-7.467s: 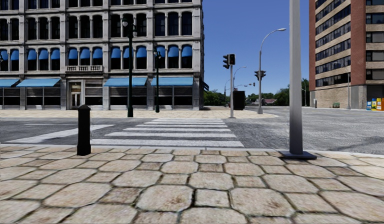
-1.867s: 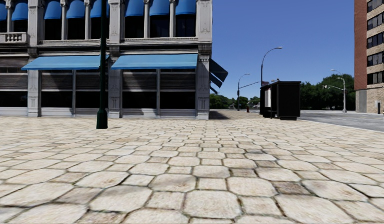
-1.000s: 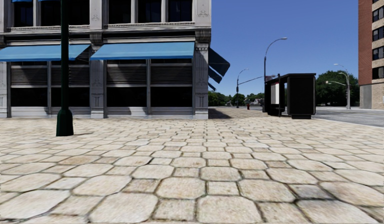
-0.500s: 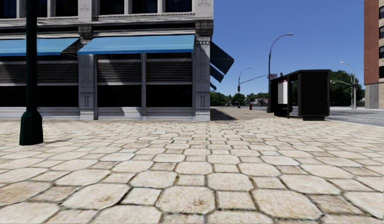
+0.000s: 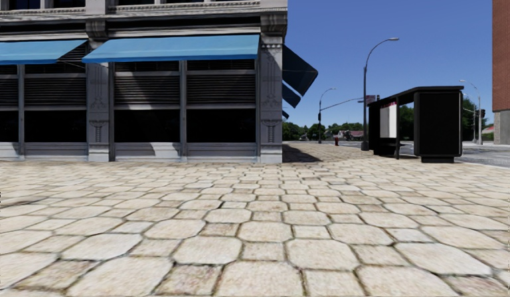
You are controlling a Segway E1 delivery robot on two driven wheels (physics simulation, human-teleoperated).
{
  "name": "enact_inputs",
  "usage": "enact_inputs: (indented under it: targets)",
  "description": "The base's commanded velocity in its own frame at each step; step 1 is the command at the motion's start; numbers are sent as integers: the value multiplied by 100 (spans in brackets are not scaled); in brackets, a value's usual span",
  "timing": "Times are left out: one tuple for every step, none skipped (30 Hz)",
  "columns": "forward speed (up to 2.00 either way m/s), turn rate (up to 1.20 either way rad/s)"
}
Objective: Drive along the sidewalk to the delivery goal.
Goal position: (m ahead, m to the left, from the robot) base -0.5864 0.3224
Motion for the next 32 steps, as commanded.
enact_inputs:
  targets:
    - [69, 0]
    - [31, 0]
    - [0, 0]
    - [0, 0]
    - [0, 0]
    - [0, 0]
    - [0, 0]
    - [0, 0]
    - [0, 0]
    - [0, 0]
    - [0, 0]
    - [0, 0]
    - [0, 0]
    - [0, 0]
    - [0, 0]
    - [0, 0]
    - [0, 0]
    - [0, 0]
    - [0, 0]
    - [0, 0]
    - [0, 0]
    - [0, 0]
    - [0, 0]
    - [0, 0]
    - [0, 0]
    - [0, 0]
    - [0, 0]
    - [0, 0]
    - [0, 0]
    - [0, 0]
    - [0, 0]
    - [0, 0]
